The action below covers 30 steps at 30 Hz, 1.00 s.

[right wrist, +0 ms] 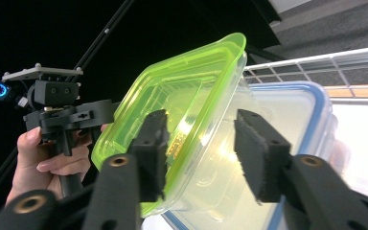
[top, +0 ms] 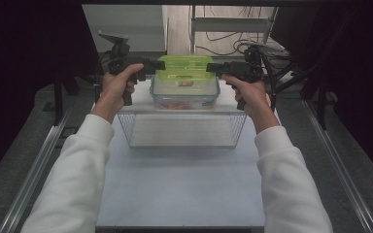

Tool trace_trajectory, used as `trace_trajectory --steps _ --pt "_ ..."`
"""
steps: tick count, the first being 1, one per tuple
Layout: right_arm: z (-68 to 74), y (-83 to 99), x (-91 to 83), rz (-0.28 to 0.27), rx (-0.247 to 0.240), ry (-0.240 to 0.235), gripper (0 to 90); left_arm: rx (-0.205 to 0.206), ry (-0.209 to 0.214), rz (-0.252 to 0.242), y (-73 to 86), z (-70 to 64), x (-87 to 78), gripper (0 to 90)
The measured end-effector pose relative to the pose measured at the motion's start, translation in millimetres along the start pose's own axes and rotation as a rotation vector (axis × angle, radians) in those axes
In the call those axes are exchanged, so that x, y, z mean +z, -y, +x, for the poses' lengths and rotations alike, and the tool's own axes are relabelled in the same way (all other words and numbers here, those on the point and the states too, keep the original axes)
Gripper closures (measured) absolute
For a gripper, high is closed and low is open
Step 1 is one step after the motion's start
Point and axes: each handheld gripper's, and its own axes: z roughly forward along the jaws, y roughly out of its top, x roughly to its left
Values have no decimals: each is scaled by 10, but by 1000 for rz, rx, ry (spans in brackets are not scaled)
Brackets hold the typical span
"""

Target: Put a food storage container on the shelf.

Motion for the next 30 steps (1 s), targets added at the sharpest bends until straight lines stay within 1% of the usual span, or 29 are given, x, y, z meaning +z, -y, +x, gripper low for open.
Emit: trace_trajectory --steps 1,2,3,4,5,6,7,8,10,11,12,14,15,16,17,19,21,22,23,25,28,29,30 --pt "0 0 0 0 0 0 514 2 -4 -10 -1 -3 -15 411" --pt "6 1 -18 -10 -5 7 492 5 -4 -20 -2 -5 -32 382" --pt "30 1 -70 -24 -9 12 467 16 0 -35 2 -20 -75 342" --pt "30 1 -70 -24 -9 12 467 16 0 -35 2 -20 -75 331" --pt "45 2 -101 -26 -13 11 457 30 0 -38 10 -34 -96 331" --pt "60 4 -131 -32 -22 8 450 48 -3 -39 25 -55 -121 324" --pt "90 13 -195 -36 -41 8 439 54 -1 -41 39 -67 -137 308" --pt "90 13 -195 -36 -41 8 439 62 5 -43 58 -83 -164 308" --pt "115 34 -264 -41 -67 0 432 75 9 -49 104 -104 -224 296" --pt "143 71 -337 -42 -91 -11 424 80 10 -52 133 -112 -257 286" --pt "143 71 -337 -42 -91 -11 424 87 16 -54 164 -117 -293 286" --pt "164 134 -409 -42 -120 -31 416 108 12 -61 248 -140 -365 278" --pt "170 229 -491 -30 -147 -39 410 127 14 -59 311 -142 -410 272" --pt "170 229 -491 -30 -147 -39 410 134 14 -56 352 -139 -432 272" --pt "167 262 -516 -27 -154 -45 408 148 5 -53 428 -138 -471 269" --pt "158 349 -594 -29 -167 -55 407 166 7 -51 542 -136 -529 263" --pt "154 441 -674 -29 -181 -68 407 202 -3 -49 701 -134 -617 262" --pt "155 501 -724 -24 -193 -70 406 210 -7 -48 756 -130 -643 262" --pt "153 541 -751 -23 -203 -72 406 222 -12 -46 852 -120 -685 262" --pt "141 667 -829 -15 -227 -68 404 240 -16 -35 989 -103 -730 261" --pt "117 849 -904 0 -261 -65 396 261 -8 -29 1237 -67 -811 260" --pt "89 998 -948 11 -281 -58 392 269 -10 -26 1324 -58 -832 260" --pt "89 998 -948 11 -281 -58 392 276 -11 -22 1414 -50 -848 260"
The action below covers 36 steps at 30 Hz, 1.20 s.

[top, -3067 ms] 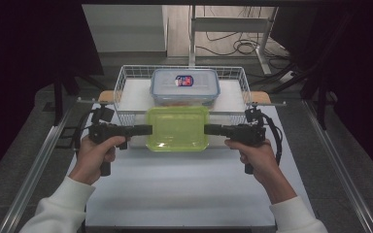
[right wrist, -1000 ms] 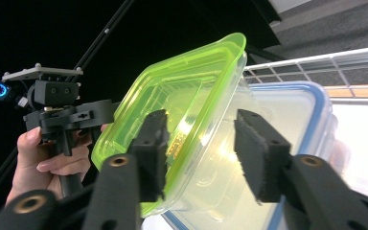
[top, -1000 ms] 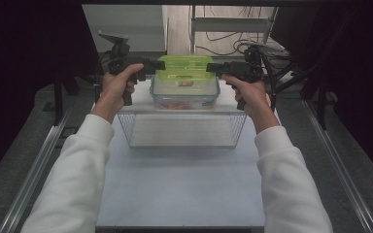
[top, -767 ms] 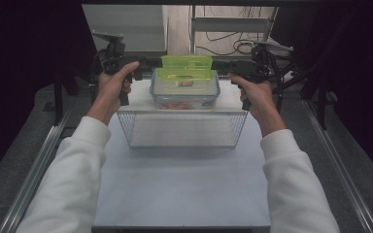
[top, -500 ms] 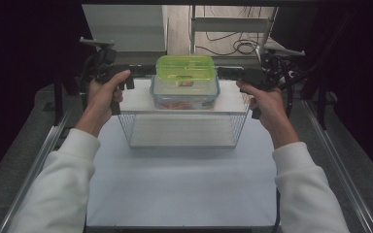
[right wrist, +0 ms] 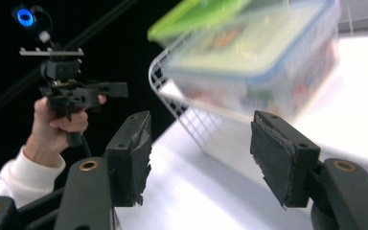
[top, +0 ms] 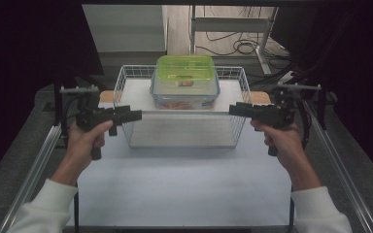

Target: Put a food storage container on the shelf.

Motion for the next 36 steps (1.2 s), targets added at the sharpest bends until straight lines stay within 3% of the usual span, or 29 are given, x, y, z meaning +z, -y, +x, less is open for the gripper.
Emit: trace_trajectory --steps 1,2,7,11,15,16,19,36 --pt "16 166 -28 24 -27 18 387 11 0 4 89 -19 -18 260" --pt "16 166 -28 24 -27 18 387 21 -3 10 178 -38 -34 260" --pt "13 644 -23 93 -92 59 370 58 -14 65 652 -90 -42 258" --pt "-53 1019 27 137 -91 66 359 69 -44 111 946 -84 4 258" --pt "-133 1262 68 166 -73 73 357 59 -70 157 1213 -22 95 258" --pt "-168 1312 91 197 -70 81 349 54 -75 166 1246 -8 115 258" --pt "-210 1370 113 219 -65 102 347 63 -98 195 1313 9 157 253" --pt "-190 1407 141 217 -101 118 330 55 -111 199 1363 36 149 241"
